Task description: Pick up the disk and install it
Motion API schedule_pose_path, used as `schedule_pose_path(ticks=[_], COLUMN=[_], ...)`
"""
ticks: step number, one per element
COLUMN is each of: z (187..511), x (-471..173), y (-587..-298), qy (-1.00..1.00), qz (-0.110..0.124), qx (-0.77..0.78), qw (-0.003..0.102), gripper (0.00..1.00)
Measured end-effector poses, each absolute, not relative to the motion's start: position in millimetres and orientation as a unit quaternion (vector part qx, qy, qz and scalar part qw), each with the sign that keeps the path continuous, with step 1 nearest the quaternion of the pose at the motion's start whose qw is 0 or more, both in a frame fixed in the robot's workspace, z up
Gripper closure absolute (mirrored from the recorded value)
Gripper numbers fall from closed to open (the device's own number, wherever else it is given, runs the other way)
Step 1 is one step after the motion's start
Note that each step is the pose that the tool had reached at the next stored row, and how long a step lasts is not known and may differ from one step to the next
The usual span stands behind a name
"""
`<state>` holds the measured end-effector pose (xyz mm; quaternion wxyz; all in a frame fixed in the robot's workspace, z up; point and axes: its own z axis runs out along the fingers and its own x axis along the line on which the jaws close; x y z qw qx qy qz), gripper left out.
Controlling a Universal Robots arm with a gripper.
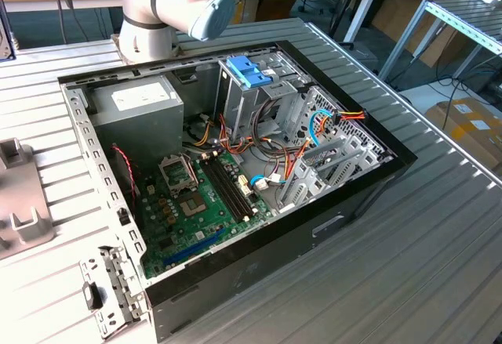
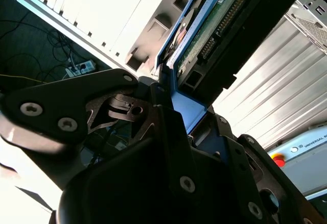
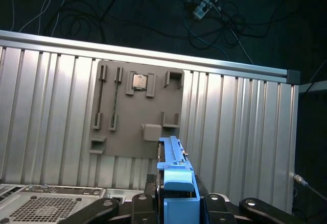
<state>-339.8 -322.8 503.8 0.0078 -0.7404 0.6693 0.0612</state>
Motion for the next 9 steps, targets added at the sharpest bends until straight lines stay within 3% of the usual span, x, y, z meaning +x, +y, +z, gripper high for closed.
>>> schedule_pose_path(ticks=[9], z=[503.2], x=[-337.6], y=[-323.5], qy=[0.669], qz=[0.061], qx=[-0.74], qw=[0.008], gripper=[0.63])
